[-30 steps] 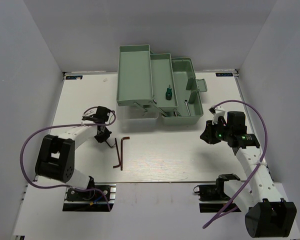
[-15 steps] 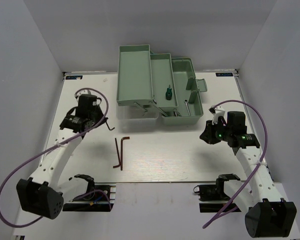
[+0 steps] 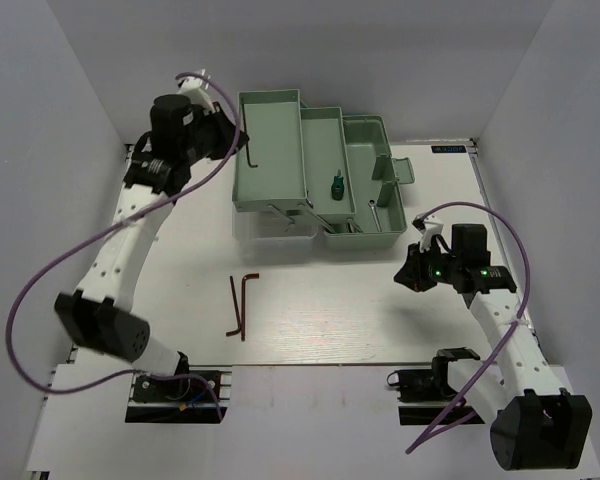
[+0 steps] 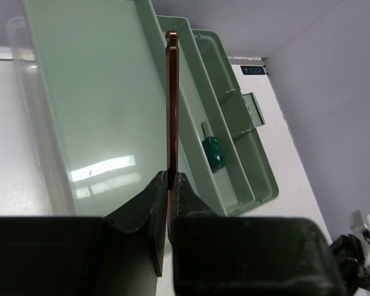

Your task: Sort the tools into containers

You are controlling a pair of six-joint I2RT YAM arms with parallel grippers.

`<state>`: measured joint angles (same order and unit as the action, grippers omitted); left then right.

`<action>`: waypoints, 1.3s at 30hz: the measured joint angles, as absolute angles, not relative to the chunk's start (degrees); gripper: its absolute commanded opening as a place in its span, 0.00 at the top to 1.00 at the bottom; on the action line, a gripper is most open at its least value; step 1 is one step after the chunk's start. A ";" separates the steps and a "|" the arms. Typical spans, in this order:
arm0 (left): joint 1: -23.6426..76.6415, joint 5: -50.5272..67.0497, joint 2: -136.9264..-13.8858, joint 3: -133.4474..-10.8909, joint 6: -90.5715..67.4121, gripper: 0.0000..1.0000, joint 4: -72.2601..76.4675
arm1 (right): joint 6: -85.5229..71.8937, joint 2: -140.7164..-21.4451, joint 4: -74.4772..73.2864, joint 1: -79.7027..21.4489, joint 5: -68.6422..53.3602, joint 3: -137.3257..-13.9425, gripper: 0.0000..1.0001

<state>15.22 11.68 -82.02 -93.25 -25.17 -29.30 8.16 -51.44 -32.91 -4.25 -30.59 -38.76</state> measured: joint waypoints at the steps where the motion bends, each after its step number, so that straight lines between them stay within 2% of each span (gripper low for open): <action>1: 15.22 12.64 -85.06 -95.42 -24.62 1.00 -28.91 | 8.29 -51.55 -32.99 -4.27 -30.94 -38.61 0.88; 7: 15.49 14.02 -99.83 -102.43 -21.54 0.99 -28.75 | 8.56 -52.60 -32.93 -5.76 -32.03 -38.52 0.90; 10: 15.53 13.98 -105.03 -105.14 -20.53 0.76 -30.46 | 8.51 -53.84 -32.95 -7.22 -32.67 -38.57 0.85; 11: 15.59 13.98 -106.48 -106.10 -20.23 0.60 -31.20 | 8.47 -54.39 -32.93 -7.88 -32.84 -38.61 0.82; 12: 15.64 13.93 -107.57 -106.96 -19.66 0.51 -31.66 | 8.40 -54.89 -32.95 -8.45 -32.95 -38.76 0.80; 15: 15.97 13.72 -109.16 -108.84 -19.25 0.31 -32.86 | 8.38 -57.08 -33.01 -10.52 -33.21 -39.81 0.70; 18: 16.19 13.69 -109.30 -110.91 -19.16 0.27 -34.04 | 8.56 -59.55 -33.04 -13.04 -32.95 -41.93 0.66; 23: 16.62 13.67 -106.74 -112.99 -18.46 0.27 -34.92 | 9.43 -63.81 -33.01 -20.08 -31.07 -47.29 0.66; 24: 16.73 13.47 -104.77 -111.57 -18.39 0.31 -34.76 | 9.58 -64.95 -33.04 -22.26 -30.41 -48.56 0.69; 25: 16.80 13.06 -101.89 -108.92 -18.17 0.45 -34.37 | 9.72 -66.26 -32.97 -24.86 -29.30 -49.84 0.69; 27: 16.99 11.77 -92.95 -101.14 -17.85 0.74 -33.69 | 10.07 -69.54 -32.91 -30.22 -27.24 -52.49 0.76; 28: 17.06 11.18 -86.85 -96.20 -17.98 0.96 -33.67 | 10.31 -71.90 -32.93 -33.39 -26.24 -54.02 0.89; 29: 17.12 10.13 -80.71 -91.79 -18.44 1.00 -33.82 | 10.66 -74.32 -33.08 -36.18 -24.69 -55.77 0.97; 32: 17.37 5.98 -58.87 -76.88 -19.44 1.00 -31.88 | 10.00 -83.81 -33.34 -45.32 -18.92 -62.70 1.00; 34: 17.34 2.46 -45.80 -69.10 -20.86 0.85 -32.32 | 8.86 -91.20 -33.71 -51.13 -14.92 -69.01 1.00; 35: 17.32 0.30 -39.72 -65.67 -21.80 0.63 -32.86 | 7.90 -94.83 -34.48 -53.78 -13.04 -72.86 0.96; 36: 17.32 -1.48 -34.96 -62.74 -22.39 0.53 -33.93 | 7.22 -98.10 -34.37 -55.79 -11.57 -76.09 0.91; 38: 17.32 -4.99 -27.53 -57.30 -24.58 0.38 -36.42 | 4.64 -104.55 -34.76 -59.90 -8.82 -83.00 0.79; 39: 17.32 -6.35 -25.32 -54.89 -25.54 0.36 -37.87 | 3.49 -107.15 -35.44 -61.32 -7.94 -86.17 0.75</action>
